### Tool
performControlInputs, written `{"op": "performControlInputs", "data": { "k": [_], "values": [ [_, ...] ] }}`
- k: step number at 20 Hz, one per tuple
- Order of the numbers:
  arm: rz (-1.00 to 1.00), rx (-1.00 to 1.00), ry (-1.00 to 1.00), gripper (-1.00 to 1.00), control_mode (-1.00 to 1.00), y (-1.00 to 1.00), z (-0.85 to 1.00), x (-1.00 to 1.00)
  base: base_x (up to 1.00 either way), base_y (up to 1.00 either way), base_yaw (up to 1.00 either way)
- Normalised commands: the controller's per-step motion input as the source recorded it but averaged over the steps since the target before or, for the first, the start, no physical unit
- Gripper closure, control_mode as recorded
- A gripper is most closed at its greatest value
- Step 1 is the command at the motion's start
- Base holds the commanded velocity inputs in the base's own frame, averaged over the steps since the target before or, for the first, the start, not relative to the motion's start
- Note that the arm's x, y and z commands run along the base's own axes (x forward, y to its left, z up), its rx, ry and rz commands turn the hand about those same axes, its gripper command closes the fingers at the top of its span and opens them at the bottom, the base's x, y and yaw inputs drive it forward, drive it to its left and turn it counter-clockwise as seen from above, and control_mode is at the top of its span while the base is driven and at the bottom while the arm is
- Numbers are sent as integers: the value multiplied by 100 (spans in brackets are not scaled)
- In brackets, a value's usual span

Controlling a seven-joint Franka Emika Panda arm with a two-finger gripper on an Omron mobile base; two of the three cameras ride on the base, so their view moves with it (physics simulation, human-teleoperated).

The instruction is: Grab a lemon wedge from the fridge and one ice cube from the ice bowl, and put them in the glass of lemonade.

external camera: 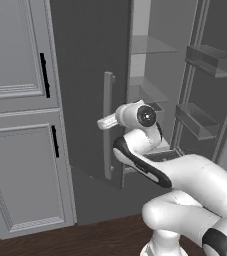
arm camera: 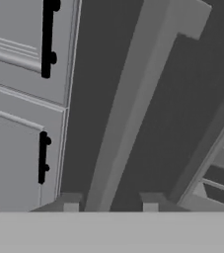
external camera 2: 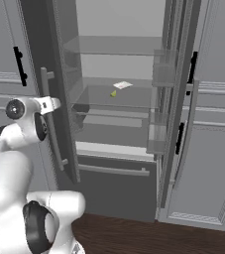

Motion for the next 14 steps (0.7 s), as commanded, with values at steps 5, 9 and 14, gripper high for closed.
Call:
{"op": "performControlInputs", "data": {
  "k": [5, 9, 14],
  "values": [
    [0, -6, 0, -100, -100, -18, 78, -31, 0, 0, 0],
    [0, 10, 0, -100, -100, -78, 1, 2, 0, 0, 0],
    [8, 12, 6, -100, -100, -83, 21, 55, 0, 0, 0]
  ]
}}
